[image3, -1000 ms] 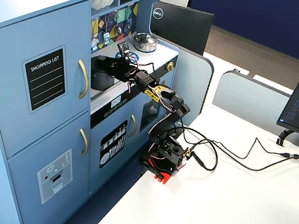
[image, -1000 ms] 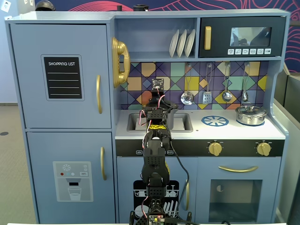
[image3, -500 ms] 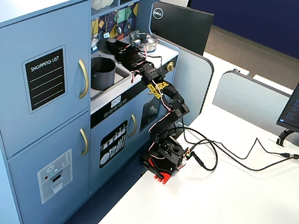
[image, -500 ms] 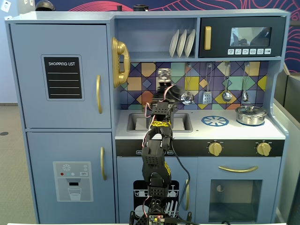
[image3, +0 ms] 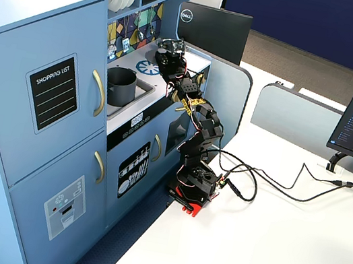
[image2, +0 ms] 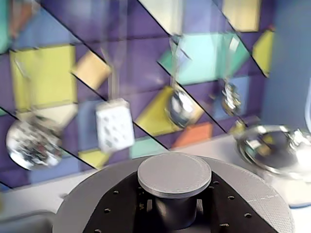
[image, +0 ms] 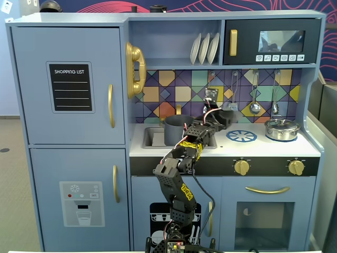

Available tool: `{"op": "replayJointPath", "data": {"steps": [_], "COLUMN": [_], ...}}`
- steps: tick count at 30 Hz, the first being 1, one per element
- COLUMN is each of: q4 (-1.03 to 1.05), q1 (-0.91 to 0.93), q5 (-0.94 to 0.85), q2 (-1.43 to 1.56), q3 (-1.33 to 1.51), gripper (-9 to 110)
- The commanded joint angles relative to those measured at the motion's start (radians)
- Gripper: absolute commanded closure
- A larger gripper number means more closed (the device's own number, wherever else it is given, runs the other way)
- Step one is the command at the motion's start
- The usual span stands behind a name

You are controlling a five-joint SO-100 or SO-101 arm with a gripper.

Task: Take off the lid from the gray recipient and place it on the counter

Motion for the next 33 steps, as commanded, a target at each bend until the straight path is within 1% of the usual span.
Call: {"op": "replayJointPath", "data": {"steps": [1,15,20,27,31,32,33], "q4": [-0.103,-0.301,-0.305,-0.336,-0.299,-0.293,-0.291], "q1": [0.043,0.032,0.028,0.025,0.032,0.035,0.038], "q5": [0.0,0.003,0.011,0.005,0.02,0.02,0.026], "q2": [-0.029,-0.242,-0.295,-0.318,-0.301,-0.299,-0.296], "q3": [0.011,0.067,0.055,0.12,0.143,0.143,0.143], "gripper": [102,102,102,102,102,100,96]}}
